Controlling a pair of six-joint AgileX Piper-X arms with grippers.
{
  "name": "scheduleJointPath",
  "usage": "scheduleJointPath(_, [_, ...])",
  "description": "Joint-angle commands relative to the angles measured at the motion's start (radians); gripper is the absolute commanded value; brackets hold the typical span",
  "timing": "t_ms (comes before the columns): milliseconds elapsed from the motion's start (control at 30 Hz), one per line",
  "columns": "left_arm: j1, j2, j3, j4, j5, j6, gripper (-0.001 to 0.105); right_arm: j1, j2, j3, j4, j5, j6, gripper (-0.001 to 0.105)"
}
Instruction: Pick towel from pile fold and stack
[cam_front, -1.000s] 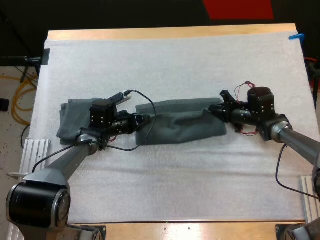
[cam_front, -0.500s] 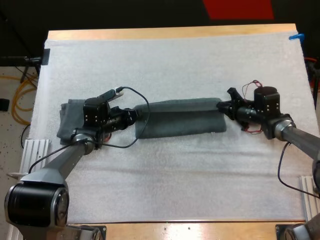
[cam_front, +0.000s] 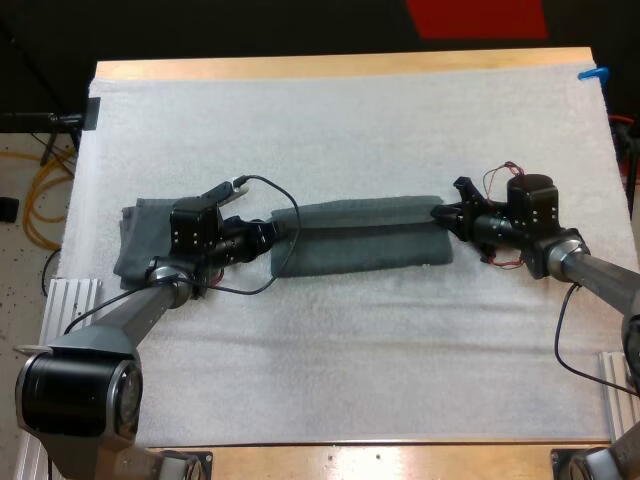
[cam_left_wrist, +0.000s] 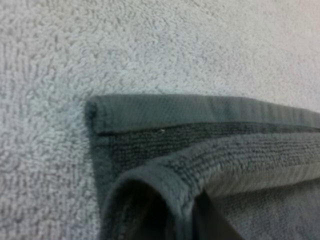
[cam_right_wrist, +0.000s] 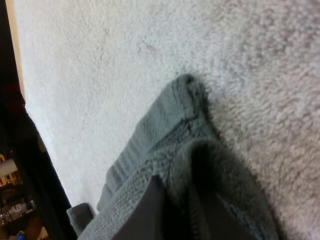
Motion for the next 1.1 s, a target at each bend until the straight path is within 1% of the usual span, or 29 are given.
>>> scheduleJointPath(0, [0.002,-0.007,-0.007,-0.015,-0.015,-0.005,0.005,-0.005,-0.003,-0.008,-0.008,-0.01,-0.002,0.001])
scheduleJointPath(33, [0.002,-0.007,-0.007,-0.015,-0.016,-0.005,0.008,-0.005,-0.003,-0.008,-0.008,-0.009,-0.002,0.004])
scheduleJointPath(67, [0.002,-0.007,-0.007,-0.015,-0.016,-0.005,0.015,-0.005,-0.003,-0.008,-0.008,-0.01,-0.002,0.01])
scheduleJointPath(100, [0.002,-0.007,-0.007,-0.015,-0.016,-0.005,0.022,-0.005,-0.003,-0.008,-0.008,-0.012,-0.002,0.02])
scheduleJointPath(133, [0.002,-0.007,-0.007,-0.015,-0.016,-0.005,0.025,-0.005,-0.003,-0.008,-0.014,-0.012,-0.002,0.025])
scheduleJointPath(200, [0.002,-0.007,-0.009,-0.015,-0.016,-0.005,0.042,-0.005,-0.003,-0.008,-0.059,-0.015,-0.005,0.055])
scheduleJointPath(233, [0.002,-0.007,-0.01,-0.016,-0.015,-0.005,0.046,-0.005,-0.003,-0.008,-0.086,-0.018,-0.013,0.064])
scheduleJointPath(267, [0.002,-0.007,-0.012,-0.02,-0.006,-0.005,0.052,-0.005,-0.003,-0.008,-0.143,-0.03,-0.034,0.075])
scheduleJointPath(300, [0.002,-0.007,-0.015,-0.027,0.007,-0.005,0.053,-0.005,-0.003,-0.008,-0.196,-0.044,-0.06,0.08])
scheduleJointPath(400, [0.002,-0.024,-0.029,-0.038,0.014,-0.005,0.053,-0.005,-0.013,-0.008,-0.348,-0.071,-0.072,0.081])
scheduleJointPath(467, [0.002,-0.047,-0.045,-0.038,0.014,0.016,0.053,-0.005,-0.029,-0.008,-0.404,-0.07,-0.072,0.081])
scheduleJointPath(533, [0.002,-0.086,-0.058,-0.037,0.014,0.06,0.053,-0.005,-0.054,-0.008,-0.42,-0.068,-0.074,0.081])
scheduleJointPath(633, [0.002,-0.175,-0.081,-0.017,0.014,0.117,0.053,-0.005,-0.103,-0.008,-0.409,-0.079,-0.119,0.081])
scheduleJointPath(733, [0.002,-0.265,-0.098,0.054,0.011,0.162,0.053,-0.005,-0.161,-0.008,-0.356,-0.081,-0.139,0.081])
scheduleJointPath(800, [0.002,-0.35,-0.102,0.135,-0.006,0.214,0.053,-0.005,-0.217,-0.008,-0.293,-0.081,-0.193,0.081])
scheduleJointPath(833, [0.002,-0.376,-0.102,0.156,-0.016,0.23,0.053,-0.005,-0.234,-0.008,-0.275,-0.081,-0.207,0.081])
scheduleJointPath(900, [0.002,-0.466,-0.102,0.265,-0.048,0.293,0.053,-0.005,-0.291,-0.008,-0.192,-0.079,-0.262,0.081])
scheduleJointPath(933, [0.002,-0.486,-0.102,0.298,-0.056,0.308,0.053,-0.005,-0.309,-0.008,-0.159,-0.076,-0.278,0.081])
scheduleJointPath(1000, [0.002,-0.578,-0.102,0.399,-0.09,0.365,0.053,-0.005,-0.371,-0.008,-0.071,-0.07,-0.33,0.081])
scheduleJointPath(1067, [0.002,-0.644,-0.102,0.472,-0.109,0.38,0.053,-0.005,-0.423,-0.008,0.005,-0.055,-0.37,0.081])
